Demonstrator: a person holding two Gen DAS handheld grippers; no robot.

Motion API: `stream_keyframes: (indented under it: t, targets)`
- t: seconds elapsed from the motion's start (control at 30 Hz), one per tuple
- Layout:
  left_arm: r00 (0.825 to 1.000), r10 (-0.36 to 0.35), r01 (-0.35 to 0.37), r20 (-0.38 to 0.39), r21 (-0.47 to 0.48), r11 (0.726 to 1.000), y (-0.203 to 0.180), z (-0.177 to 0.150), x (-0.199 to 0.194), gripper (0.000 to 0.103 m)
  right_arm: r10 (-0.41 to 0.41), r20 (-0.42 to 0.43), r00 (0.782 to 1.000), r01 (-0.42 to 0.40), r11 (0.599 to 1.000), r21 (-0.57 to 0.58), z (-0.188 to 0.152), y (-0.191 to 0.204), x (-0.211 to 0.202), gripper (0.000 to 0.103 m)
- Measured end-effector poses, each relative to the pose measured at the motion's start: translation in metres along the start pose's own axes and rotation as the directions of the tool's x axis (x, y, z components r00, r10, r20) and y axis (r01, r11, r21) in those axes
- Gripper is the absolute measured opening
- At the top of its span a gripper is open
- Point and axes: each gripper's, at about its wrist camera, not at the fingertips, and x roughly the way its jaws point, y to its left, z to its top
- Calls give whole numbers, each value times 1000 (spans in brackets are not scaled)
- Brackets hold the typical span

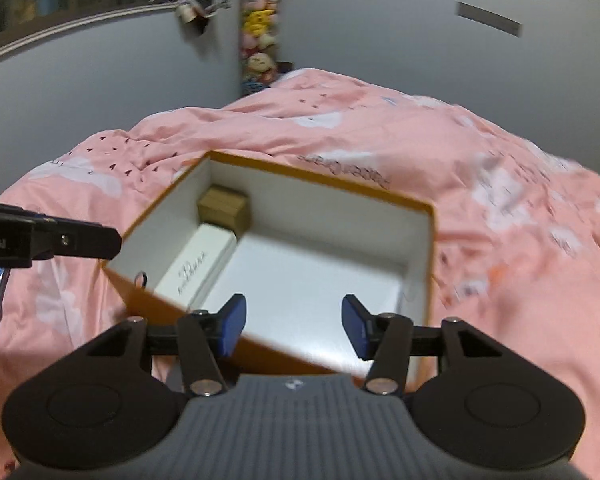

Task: Organize objects
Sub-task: 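Withdraw both grippers from the orange box back toward the pile, then grasp the black gold-lettered box with the left gripper while the right gripper grasps the photo-card box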

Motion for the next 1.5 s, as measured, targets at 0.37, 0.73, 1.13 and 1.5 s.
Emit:
stream_keyframes:
  t: [0.37,0.73,1.13,1.5]
  targets:
    - [978,-57,61,-202,15,998,-14,-44,18,18,38,-167,985,-8,984,176,-79,-6,-25,49]
    - [969,-18,-8,-246,-102,995,15,-55,41,30,98,-200,975,-68,987,148,-74,7,-5,42]
    - [942,-71,-41,-328,-322,946,56,-55,111,45,130,-346,929,-77,984,163,-27,-4,78,50]
    - [919,-190,-4,-345,-491,871,80,-77,148,76,235,-413,880,-104,944,314,-40,-25,112,52]
